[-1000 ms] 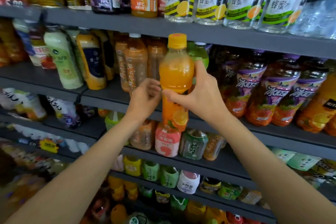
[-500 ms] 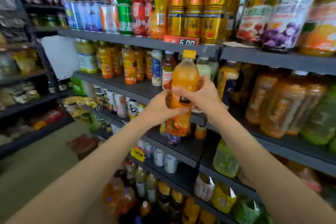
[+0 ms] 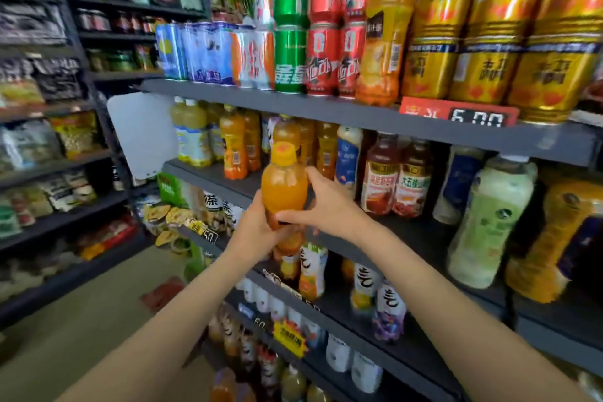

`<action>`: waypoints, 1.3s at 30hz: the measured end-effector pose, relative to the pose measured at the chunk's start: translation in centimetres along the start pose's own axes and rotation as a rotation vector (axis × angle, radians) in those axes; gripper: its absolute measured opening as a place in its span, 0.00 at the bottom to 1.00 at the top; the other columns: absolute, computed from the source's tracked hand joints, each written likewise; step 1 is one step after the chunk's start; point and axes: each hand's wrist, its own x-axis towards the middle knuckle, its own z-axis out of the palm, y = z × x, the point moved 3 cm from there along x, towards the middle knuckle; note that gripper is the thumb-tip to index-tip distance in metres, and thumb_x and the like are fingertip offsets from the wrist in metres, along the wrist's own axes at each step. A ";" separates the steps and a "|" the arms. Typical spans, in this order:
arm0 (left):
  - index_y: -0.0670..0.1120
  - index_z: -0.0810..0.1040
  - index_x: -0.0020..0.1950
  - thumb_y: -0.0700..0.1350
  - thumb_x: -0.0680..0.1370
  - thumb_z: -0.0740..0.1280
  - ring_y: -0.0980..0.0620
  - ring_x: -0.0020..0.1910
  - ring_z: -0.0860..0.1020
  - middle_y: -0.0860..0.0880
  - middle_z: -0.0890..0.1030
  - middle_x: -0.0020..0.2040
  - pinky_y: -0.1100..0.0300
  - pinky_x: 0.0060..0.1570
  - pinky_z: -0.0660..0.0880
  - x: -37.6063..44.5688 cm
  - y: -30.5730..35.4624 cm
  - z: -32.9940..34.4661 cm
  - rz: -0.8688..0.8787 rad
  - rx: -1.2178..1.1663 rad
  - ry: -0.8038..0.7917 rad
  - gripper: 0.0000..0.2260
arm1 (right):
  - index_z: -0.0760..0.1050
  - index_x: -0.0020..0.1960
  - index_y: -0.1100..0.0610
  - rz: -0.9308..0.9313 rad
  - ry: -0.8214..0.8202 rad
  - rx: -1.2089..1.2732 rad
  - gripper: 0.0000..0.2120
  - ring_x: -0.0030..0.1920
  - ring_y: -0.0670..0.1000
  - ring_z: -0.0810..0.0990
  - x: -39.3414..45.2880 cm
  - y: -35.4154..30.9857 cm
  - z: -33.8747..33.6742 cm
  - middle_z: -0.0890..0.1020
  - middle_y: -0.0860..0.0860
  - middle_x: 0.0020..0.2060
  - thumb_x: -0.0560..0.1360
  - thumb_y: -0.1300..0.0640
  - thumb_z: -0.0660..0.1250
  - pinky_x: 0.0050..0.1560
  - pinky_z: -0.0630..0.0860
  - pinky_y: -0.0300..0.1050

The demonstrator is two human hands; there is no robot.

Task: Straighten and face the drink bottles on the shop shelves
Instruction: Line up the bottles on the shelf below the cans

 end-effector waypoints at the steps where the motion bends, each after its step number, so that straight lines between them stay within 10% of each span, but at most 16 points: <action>1: 0.43 0.64 0.70 0.42 0.68 0.76 0.53 0.58 0.74 0.50 0.75 0.59 0.61 0.53 0.71 1.5 -0.6 -0.5 0.009 -0.001 0.011 0.34 | 0.61 0.69 0.52 -0.005 0.040 -0.046 0.36 0.44 0.46 0.75 1.4 -0.2 0.2 0.74 0.49 0.60 0.67 0.44 0.74 0.40 0.73 0.38; 5: 0.42 0.66 0.68 0.38 0.70 0.74 0.49 0.56 0.75 0.48 0.76 0.57 0.61 0.50 0.71 6.6 -3.1 -2.4 -0.006 -0.041 0.104 0.30 | 0.60 0.68 0.54 0.058 0.100 0.000 0.33 0.54 0.55 0.78 6.1 -0.3 1.5 0.71 0.52 0.64 0.70 0.47 0.72 0.48 0.78 0.49; 13: 0.41 0.69 0.65 0.42 0.67 0.77 0.42 0.60 0.75 0.41 0.77 0.60 0.42 0.61 0.71 16.0 -9.7 -7.5 -0.238 -0.134 0.245 0.29 | 0.72 0.61 0.57 0.302 0.147 -0.090 0.14 0.43 0.50 0.81 10.5 5.1 1.2 0.77 0.52 0.58 0.76 0.56 0.66 0.29 0.79 0.39; 24: 0.40 0.69 0.65 0.39 0.66 0.77 0.46 0.60 0.76 0.44 0.78 0.59 0.48 0.62 0.71 22.6 -15.9 -12.4 0.000 -0.105 -0.202 0.30 | 0.53 0.75 0.59 0.372 0.438 -0.430 0.33 0.60 0.61 0.75 25.6 1.7 8.9 0.65 0.59 0.70 0.76 0.54 0.65 0.56 0.74 0.52; 39: 0.47 0.69 0.65 0.44 0.67 0.77 0.49 0.60 0.75 0.47 0.78 0.60 0.46 0.62 0.72 26.1 -19.2 -12.6 0.030 -0.175 -0.453 0.30 | 0.71 0.60 0.62 0.792 0.763 -0.410 0.12 0.59 0.61 0.76 31.8 1.9 9.4 0.72 0.59 0.61 0.78 0.60 0.61 0.55 0.74 0.51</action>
